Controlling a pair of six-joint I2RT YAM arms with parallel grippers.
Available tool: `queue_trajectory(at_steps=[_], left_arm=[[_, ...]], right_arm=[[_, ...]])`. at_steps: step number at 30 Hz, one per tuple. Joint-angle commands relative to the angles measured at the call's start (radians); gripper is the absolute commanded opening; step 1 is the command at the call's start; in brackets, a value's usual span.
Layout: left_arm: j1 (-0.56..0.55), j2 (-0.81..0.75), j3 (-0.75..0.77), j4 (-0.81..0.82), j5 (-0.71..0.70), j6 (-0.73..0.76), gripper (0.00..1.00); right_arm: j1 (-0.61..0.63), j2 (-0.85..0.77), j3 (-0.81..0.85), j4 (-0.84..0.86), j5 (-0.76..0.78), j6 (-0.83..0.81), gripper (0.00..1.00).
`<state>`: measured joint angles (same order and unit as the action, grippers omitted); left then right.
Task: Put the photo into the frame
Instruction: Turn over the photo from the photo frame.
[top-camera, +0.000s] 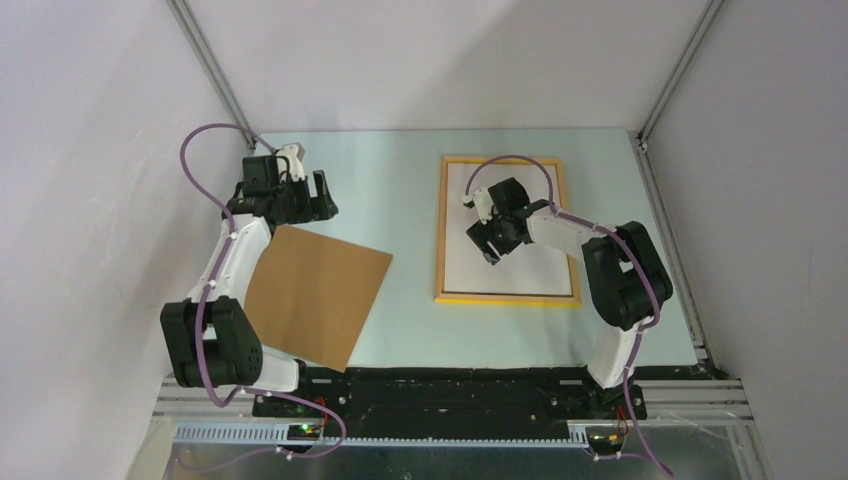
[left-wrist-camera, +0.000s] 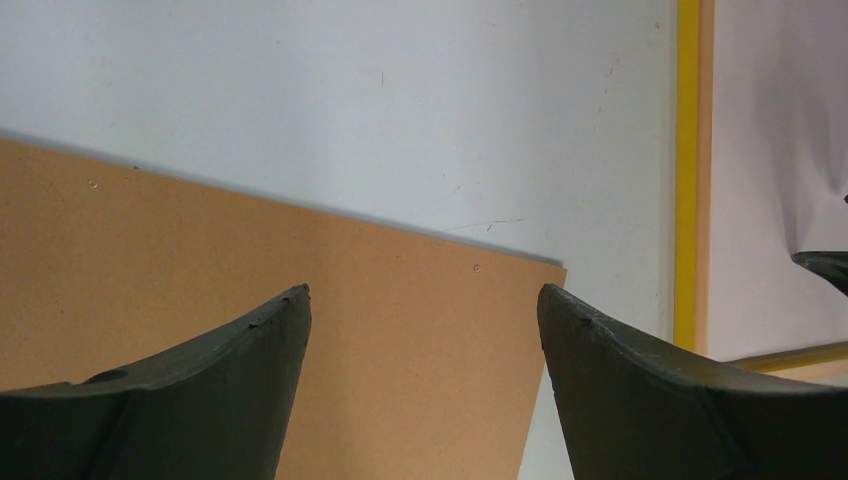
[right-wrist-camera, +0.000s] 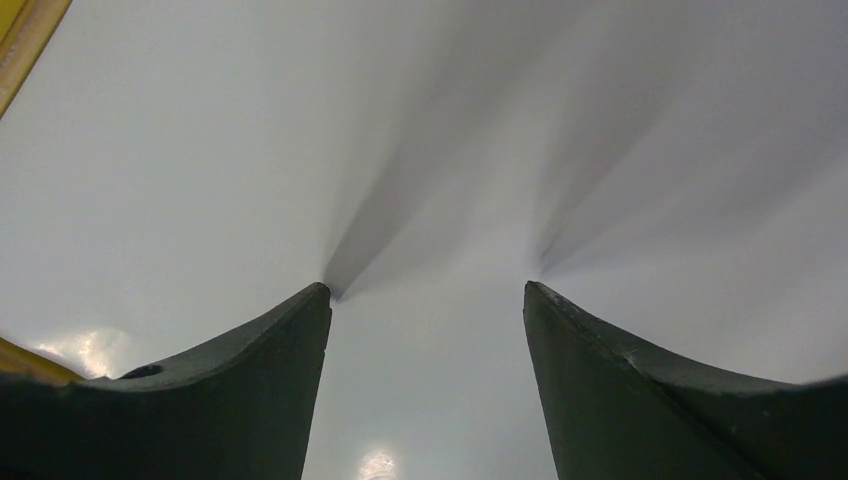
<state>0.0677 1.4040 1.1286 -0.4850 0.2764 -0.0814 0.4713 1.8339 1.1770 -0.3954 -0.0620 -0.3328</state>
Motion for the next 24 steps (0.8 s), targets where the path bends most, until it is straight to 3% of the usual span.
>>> queue_trajectory(at_steps=[1,8,17,20,24], left_arm=[[0.014,-0.048,-0.001,0.01,0.013,0.0,0.88],[0.045,-0.076,-0.02,-0.008,-0.04,0.029,0.93],[0.14,-0.147,-0.081,-0.076,-0.151,0.116,1.0],[0.194,-0.157,-0.104,-0.124,-0.192,0.167,1.0],[0.303,-0.155,-0.135,-0.217,-0.197,0.236,1.0]], right_arm=[[0.006,0.002,0.055,0.006,0.024,0.015,0.75],[0.005,-0.053,0.082,-0.002,0.02,0.036,0.77],[0.075,-0.078,0.251,-0.076,-0.032,0.063,0.8],[0.132,-0.034,0.354,-0.105,-0.066,0.086,0.92],[0.221,0.056,0.493,-0.136,-0.117,0.1,0.95]])
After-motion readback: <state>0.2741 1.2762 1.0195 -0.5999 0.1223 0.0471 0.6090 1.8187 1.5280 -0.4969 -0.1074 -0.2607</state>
